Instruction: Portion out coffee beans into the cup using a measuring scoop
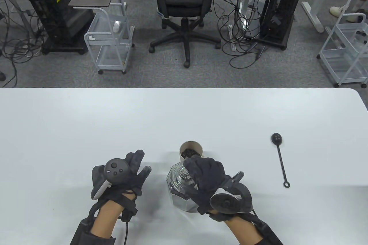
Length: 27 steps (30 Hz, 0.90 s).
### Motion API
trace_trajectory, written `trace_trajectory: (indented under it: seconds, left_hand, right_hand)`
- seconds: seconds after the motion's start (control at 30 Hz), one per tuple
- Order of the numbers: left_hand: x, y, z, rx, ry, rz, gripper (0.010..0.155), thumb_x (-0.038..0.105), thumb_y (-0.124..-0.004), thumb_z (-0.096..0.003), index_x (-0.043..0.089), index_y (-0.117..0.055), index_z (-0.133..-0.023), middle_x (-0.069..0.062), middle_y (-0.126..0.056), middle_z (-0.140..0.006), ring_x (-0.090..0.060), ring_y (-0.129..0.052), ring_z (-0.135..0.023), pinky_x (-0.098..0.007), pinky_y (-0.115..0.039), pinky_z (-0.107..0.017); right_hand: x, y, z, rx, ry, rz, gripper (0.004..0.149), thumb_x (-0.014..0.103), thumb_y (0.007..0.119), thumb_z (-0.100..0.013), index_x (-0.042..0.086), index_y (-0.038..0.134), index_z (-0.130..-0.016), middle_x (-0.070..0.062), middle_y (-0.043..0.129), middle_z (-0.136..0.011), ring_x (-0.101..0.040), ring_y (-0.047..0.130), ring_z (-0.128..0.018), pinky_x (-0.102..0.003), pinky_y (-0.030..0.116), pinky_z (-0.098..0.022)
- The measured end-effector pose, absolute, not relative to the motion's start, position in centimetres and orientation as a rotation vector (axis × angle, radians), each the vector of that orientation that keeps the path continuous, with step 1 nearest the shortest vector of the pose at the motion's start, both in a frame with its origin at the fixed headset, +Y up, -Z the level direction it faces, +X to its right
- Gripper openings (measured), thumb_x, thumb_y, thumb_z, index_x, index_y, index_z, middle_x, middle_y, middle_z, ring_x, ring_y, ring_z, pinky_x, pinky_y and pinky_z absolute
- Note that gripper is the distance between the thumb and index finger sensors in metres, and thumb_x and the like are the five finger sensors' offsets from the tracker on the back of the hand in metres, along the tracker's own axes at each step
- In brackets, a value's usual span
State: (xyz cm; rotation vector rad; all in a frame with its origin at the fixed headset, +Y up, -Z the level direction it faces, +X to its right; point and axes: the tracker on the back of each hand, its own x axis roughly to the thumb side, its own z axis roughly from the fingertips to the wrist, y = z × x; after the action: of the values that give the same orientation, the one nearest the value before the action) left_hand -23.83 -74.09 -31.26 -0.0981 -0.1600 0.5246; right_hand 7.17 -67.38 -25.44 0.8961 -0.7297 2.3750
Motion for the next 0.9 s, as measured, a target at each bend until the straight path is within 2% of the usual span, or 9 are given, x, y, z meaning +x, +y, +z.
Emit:
trace_trajectory:
  seconds: [0.33, 0.53, 0.73, 0.9]
  left_hand:
    - [-23.7, -74.1, -31.2, -0.091, -0.163, 0.518, 0.08, 0.067, -0.057, -0.0481, 0.02, -0.048, -0.112, -0.022, -0.052, -0.115, -0.058, -0.062, -0.1, -0.072, -0.051, -0.065]
    - [-23.6, -73.5, -31.0, -0.045, -0.17, 0.52, 0.08, 0.067, -0.057, -0.0481, 0.02, -0.049, -0.112, -0.022, -0.052, -0.116, -0.058, -0.059, -0.101, -0.073, -0.048, -0.066]
    - [-23.5, -73.4, -30.8, -0.017, -0.171, 0.507, 0.08, 0.067, -0.057, -0.0483, 0.021, -0.048, -0.113, -0.021, -0.05, -0.116, -0.057, -0.057, -0.103, -0.073, -0.048, -0.066]
    - [-23.0, -73.3, -30.7, 0.023, -0.174, 0.495, 0.08, 0.068, -0.057, -0.0481, 0.023, -0.045, -0.113, -0.02, -0.046, -0.118, -0.056, -0.053, -0.105, -0.074, -0.045, -0.067]
  right_hand:
    - [9.8, -64.9, -25.2, 0.762, -0.809, 2.303, 0.062, 0.048, 0.084, -0.047, 0.012, 0.074, -0.097, -0.025, 0.075, -0.093, -0.055, 0.086, -0.072, -0.067, 0.069, -0.052]
    - [11.9, -63.5, -25.9, 0.6, -0.854, 2.433, 0.06, 0.044, 0.081, -0.05, 0.011, 0.07, -0.099, -0.026, 0.072, -0.095, -0.057, 0.083, -0.075, -0.069, 0.067, -0.053]
    - [14.4, -65.6, -26.2, 0.456, -0.956, 2.514, 0.061, 0.044, 0.079, -0.05, 0.012, 0.066, -0.101, -0.027, 0.067, -0.098, -0.06, 0.077, -0.082, -0.074, 0.061, -0.055]
    - [16.5, -67.4, -26.7, 0.346, -0.906, 2.554, 0.064, 0.044, 0.078, -0.051, 0.012, 0.061, -0.104, -0.027, 0.058, -0.103, -0.063, 0.069, -0.087, -0.078, 0.055, -0.057]
